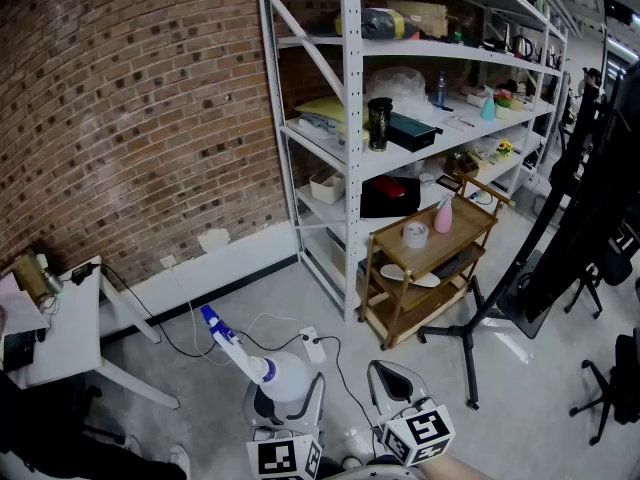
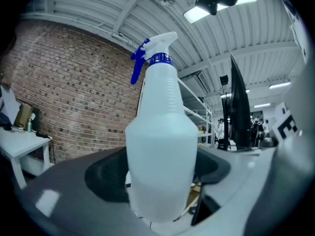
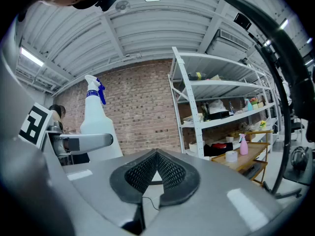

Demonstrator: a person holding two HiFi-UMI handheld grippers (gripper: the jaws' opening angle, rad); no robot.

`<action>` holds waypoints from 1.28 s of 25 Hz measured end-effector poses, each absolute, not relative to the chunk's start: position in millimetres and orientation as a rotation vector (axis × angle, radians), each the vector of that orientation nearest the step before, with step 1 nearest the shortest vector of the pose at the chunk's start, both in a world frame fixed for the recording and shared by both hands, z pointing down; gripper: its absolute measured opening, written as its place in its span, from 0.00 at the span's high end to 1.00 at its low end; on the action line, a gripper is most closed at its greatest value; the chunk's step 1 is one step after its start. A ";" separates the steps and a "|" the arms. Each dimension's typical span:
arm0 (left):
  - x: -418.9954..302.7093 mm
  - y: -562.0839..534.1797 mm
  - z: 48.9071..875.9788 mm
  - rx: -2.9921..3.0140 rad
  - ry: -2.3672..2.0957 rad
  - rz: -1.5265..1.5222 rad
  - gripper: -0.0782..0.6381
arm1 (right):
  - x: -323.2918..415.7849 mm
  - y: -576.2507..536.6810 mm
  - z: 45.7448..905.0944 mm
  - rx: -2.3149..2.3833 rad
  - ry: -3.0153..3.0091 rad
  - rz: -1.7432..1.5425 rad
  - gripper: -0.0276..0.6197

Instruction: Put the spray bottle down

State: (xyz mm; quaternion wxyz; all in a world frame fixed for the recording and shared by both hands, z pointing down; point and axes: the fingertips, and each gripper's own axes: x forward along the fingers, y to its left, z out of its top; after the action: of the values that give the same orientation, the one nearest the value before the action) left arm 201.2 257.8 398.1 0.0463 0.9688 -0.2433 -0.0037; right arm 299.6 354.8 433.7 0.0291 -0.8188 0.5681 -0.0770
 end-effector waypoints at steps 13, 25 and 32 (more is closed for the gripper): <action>104.2 224.8 412.0 2.817 -1.175 0.036 0.35 | 221.8 279.8 449.7 -2.223 2.186 -0.304 0.96; -3.0 121.4 413.0 2.609 -1.572 0.015 0.35 | 129.2 144.0 448.5 -1.913 2.505 -0.293 0.96; -40.2 32.8 406.3 2.615 -1.604 0.005 0.35 | 77.7 45.3 438.0 -1.862 2.562 -0.267 0.96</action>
State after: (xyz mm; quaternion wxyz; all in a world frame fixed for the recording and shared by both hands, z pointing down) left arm -40.2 32.8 406.3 0.0371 0.8519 -0.5224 0.0016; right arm 77.7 45.3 438.0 -0.0183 -0.5857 0.8059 -0.0839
